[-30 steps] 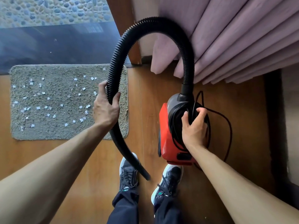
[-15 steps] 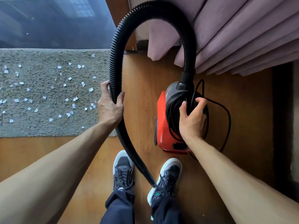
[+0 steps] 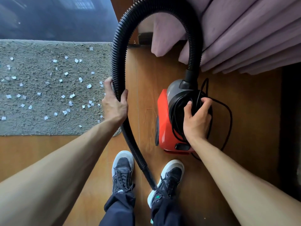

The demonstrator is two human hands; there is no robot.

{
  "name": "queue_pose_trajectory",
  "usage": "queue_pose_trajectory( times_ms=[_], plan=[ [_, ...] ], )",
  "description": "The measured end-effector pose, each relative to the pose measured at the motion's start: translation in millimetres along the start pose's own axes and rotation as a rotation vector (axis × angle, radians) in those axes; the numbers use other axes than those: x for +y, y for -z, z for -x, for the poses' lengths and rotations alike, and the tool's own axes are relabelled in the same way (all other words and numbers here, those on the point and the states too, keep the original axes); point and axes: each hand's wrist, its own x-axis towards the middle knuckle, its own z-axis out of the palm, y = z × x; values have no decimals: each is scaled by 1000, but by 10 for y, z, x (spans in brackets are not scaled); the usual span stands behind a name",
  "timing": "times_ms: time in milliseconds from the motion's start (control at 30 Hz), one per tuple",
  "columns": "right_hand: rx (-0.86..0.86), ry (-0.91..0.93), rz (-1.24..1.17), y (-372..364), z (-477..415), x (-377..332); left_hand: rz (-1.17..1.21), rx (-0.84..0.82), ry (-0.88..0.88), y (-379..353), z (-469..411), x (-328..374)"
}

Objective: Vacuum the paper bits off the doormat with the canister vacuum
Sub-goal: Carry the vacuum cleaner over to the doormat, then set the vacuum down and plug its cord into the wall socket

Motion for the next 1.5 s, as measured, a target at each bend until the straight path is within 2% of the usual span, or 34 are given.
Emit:
queue_pose_trajectory(
  times_ms=[433, 567, 700, 867, 967, 1100, 1500],
  plan=[
    [-47, 17, 23, 17, 16, 6, -44, -19, 24, 77, 61, -103],
    [-160, 23, 91, 108, 55, -16, -100, -70, 54, 146, 119, -64],
    [-265, 47, 184, 248, 44, -105, -113, -55, 22, 328, 203, 80],
    [-349, 64, 304, 572, 94, -341, -133, -57, -96, 655, 316, 412],
    [-415, 93, 359, 821, 124, -557, -186, -130, -194, 888, 383, 649],
    [-454, 170, 406, 1256, 84, -958, -368, -229, -403, 1290, 510, 1129],
    [-317, 428, 555, 3270, 20, -2571, -639, -86, -829, 2885, 1080, 3339]
  ],
)
